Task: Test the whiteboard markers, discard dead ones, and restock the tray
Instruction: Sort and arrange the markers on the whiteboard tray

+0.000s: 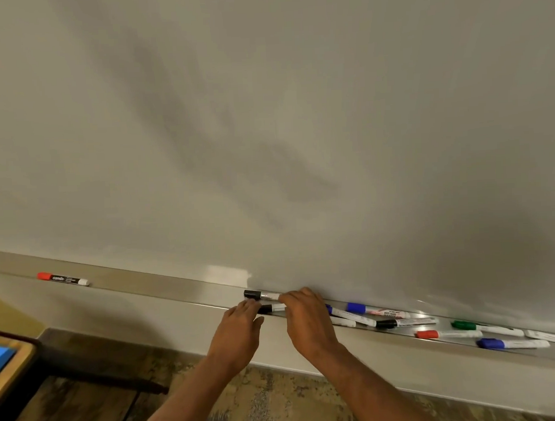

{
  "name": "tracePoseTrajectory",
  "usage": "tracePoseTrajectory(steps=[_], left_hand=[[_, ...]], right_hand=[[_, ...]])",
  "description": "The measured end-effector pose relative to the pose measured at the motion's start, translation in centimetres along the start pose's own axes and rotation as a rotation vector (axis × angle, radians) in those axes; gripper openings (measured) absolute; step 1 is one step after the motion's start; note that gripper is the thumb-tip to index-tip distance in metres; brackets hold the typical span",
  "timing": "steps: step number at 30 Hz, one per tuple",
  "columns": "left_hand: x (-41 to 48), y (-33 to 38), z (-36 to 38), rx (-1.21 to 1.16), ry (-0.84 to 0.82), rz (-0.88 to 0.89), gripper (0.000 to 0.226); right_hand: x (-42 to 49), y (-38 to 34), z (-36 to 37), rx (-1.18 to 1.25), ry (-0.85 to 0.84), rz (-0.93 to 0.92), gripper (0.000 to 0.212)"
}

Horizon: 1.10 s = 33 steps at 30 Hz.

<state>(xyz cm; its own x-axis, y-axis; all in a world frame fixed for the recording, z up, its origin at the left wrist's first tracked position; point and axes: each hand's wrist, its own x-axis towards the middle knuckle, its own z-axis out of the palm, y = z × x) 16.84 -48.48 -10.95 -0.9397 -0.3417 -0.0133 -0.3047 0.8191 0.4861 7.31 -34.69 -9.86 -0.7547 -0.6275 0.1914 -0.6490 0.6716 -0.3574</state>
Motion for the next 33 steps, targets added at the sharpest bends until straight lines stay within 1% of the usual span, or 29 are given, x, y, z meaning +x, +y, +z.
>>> tracePoseTrajectory(steps=[6, 10, 12, 15, 18, 20, 22, 25, 27, 33], left_hand=[[0.0, -0.8, 0.4, -0.045, -0.014, -0.027, 0.039], [0.1, -0.5, -0.1, -0.082, 0.026, 0.014, 0.036], [0.2, -0.6, -0.1, -0.108, 0.04, 0.028, 0.034], [0.4, -1.1, 0.2, -0.164, 0.051, 0.004, 0.032], [0.8, -1.1, -0.1, -0.325, 0.157, -0.112, 0.028], [1.3, -0.8, -0.8, -0.456, 0.245, -0.163, 0.022], [1.7, -0.3, -1.9, -0.618, 0.288, -0.215, 0.016], [2.0, 1.2, -4.0, -0.93, 0.266, -0.284, 0.017], [1.9, 2.6, -5.5, -1.089, 0.228, -0.297, 0.018], [1.1, 6.6, -9.4, -1.246, 0.153, -0.243, 0.023]], right_hand=[[1.7, 0.0, 1.7, -0.013, -0.088, -0.05, 0.031], [2.5, 0.0, 2.4, -0.029, -0.12, -0.06, 0.025], [2.6, -0.1, 2.8, -0.031, -0.13, -0.065, 0.026], [2.5, -0.1, 3.2, -0.038, -0.12, -0.071, 0.031], [2.5, 0.0, 3.3, 0.01, -0.058, -0.084, 0.033], [2.6, -0.4, 2.8, 0.097, -0.007, -0.099, 0.029], [2.7, -1.0, 1.8, 0.204, 0.044, -0.088, 0.024], [2.9, -2.0, 0.1, 0.38, 0.076, 0.005, 0.021], [2.8, -2.6, -1.4, 0.494, 0.082, 0.046, 0.024], [2.5, -3.6, -7.7, 0.721, 0.066, 0.026, 0.029]])
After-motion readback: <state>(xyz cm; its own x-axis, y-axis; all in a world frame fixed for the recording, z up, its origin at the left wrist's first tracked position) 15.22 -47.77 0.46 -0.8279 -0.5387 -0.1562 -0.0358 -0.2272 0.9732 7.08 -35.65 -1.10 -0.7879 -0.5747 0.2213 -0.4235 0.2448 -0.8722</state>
